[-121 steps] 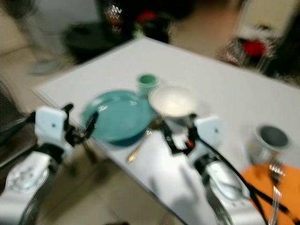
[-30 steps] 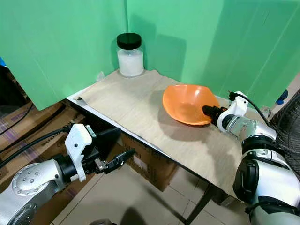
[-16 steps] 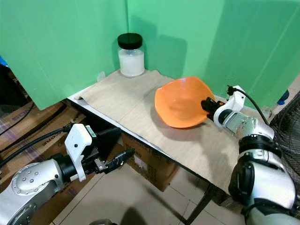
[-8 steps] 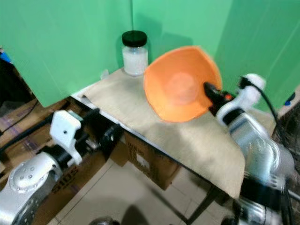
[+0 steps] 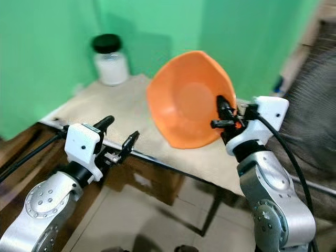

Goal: Setting the table

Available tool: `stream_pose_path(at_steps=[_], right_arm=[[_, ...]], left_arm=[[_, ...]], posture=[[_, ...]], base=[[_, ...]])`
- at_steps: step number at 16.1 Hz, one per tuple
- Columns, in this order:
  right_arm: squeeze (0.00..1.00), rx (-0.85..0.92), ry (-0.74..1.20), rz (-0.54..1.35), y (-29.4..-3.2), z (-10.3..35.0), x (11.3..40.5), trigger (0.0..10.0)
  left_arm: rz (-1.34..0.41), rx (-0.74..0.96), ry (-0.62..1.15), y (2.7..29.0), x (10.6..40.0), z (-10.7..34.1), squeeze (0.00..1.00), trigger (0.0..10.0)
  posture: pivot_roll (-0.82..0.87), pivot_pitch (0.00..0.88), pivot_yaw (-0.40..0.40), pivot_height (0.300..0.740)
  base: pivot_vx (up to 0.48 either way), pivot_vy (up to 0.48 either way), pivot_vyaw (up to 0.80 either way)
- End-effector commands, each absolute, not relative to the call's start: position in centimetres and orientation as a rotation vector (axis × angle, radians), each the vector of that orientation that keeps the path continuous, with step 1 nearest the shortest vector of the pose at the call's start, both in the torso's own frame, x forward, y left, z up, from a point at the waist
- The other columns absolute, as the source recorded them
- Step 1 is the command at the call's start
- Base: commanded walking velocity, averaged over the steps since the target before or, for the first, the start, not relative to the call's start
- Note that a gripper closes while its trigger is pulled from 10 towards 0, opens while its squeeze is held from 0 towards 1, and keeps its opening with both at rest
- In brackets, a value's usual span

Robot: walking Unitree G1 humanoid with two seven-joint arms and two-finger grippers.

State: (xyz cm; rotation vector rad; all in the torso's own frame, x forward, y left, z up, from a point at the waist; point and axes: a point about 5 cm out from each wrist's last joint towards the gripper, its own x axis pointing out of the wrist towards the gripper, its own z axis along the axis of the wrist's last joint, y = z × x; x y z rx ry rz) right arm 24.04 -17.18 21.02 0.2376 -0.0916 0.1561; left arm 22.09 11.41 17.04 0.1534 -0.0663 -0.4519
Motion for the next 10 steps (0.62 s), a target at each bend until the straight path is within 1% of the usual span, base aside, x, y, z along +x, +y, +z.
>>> stream_pose_path(at_steps=[1,4,6,7,9,10], right_arm=[[0.00,0.239,-0.181,0.144,-17.0,22.5,23.7,10.0],[0.00,0.283,-0.146,0.160,-16.5,22.0,23.7,10.0],[0.00,0.253,-0.129,0.156,-16.4,21.6,23.6,10.0],[0.00,0.210,-0.107,0.153,-16.5,21.1,23.7,10.0],[0.00,0.205,-0.105,0.154,-16.5,21.1,23.8,10.0],[0.00,0.175,-0.096,0.166,-16.4,20.9,24.2,10.0]], left_arm=[[-0.417,0.167,-0.069,11.8,22.4,17.0,0.00,10.0],[-0.399,0.165,-0.084,11.9,22.3,17.2,0.00,10.0],[-0.375,0.173,-0.083,12.2,22.1,17.1,0.00,10.0],[-0.348,0.183,-0.087,12.6,22.3,17.1,0.00,10.0],[-0.339,0.182,-0.091,12.7,22.4,17.2,0.00,10.0],[-0.295,0.181,-0.104,13.1,23.0,17.4,0.00,10.0]], posture=[[0.00,0.000,0.033,0.740],[0.01,0.000,0.024,0.740],[0.02,0.000,0.015,0.740],[0.02,0.000,0.001,0.740],[0.02,0.000,0.001,0.740],[0.02,0.000,-0.015,0.740]], base=[[0.000,0.000,-0.80],[0.000,0.000,-0.78],[0.000,0.000,-0.78],[0.000,0.000,-0.79],[0.000,0.000,-0.79],[0.000,0.000,-0.79]])
